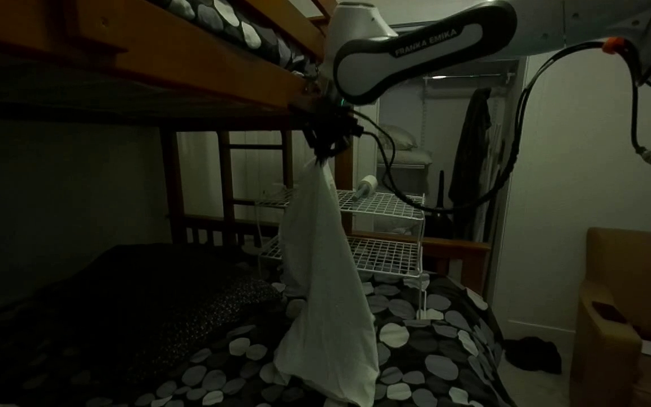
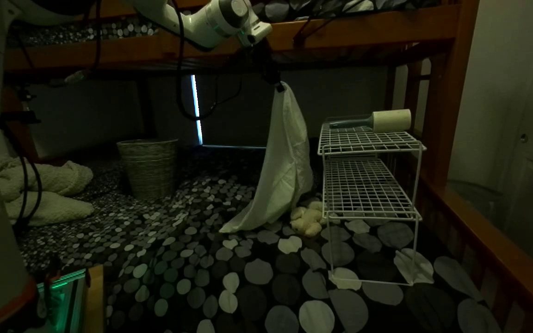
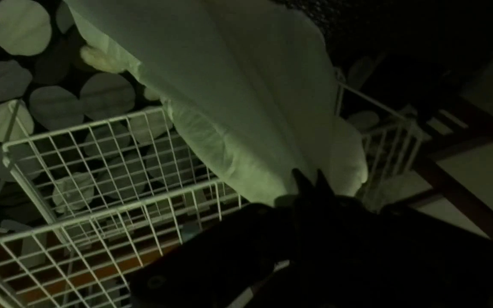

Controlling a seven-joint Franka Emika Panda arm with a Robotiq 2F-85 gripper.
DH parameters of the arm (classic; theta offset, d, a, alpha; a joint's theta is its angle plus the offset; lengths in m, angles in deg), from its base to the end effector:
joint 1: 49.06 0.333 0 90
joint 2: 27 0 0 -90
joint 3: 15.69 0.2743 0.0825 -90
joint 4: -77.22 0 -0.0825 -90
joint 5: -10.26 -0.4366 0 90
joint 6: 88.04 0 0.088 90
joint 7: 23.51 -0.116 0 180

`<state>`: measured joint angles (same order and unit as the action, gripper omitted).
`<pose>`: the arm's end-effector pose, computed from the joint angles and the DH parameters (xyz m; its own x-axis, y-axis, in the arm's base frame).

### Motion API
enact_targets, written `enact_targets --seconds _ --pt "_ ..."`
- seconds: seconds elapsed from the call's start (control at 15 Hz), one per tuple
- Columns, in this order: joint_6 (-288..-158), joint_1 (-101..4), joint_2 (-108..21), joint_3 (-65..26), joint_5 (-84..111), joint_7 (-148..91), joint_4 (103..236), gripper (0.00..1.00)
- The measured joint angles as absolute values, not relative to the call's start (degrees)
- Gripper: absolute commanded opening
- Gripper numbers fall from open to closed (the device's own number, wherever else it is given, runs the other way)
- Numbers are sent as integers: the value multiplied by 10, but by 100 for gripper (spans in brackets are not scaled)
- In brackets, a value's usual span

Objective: Move the basket to the left, then put the towel on the rack

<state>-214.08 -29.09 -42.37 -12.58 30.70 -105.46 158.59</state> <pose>0.6784 0.2682 0.5509 0.5022 -0.7699 0.3939 -0.6573 -0.6358 -0.4047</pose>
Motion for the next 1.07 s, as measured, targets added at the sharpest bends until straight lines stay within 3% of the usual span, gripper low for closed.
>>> enact_targets --seconds 0.47,1.07 --pt "-2072 -328 -384 -193 376 -1059 1432 2" --pt "-2076 -344 -407 -222 376 -1153 1392 0"
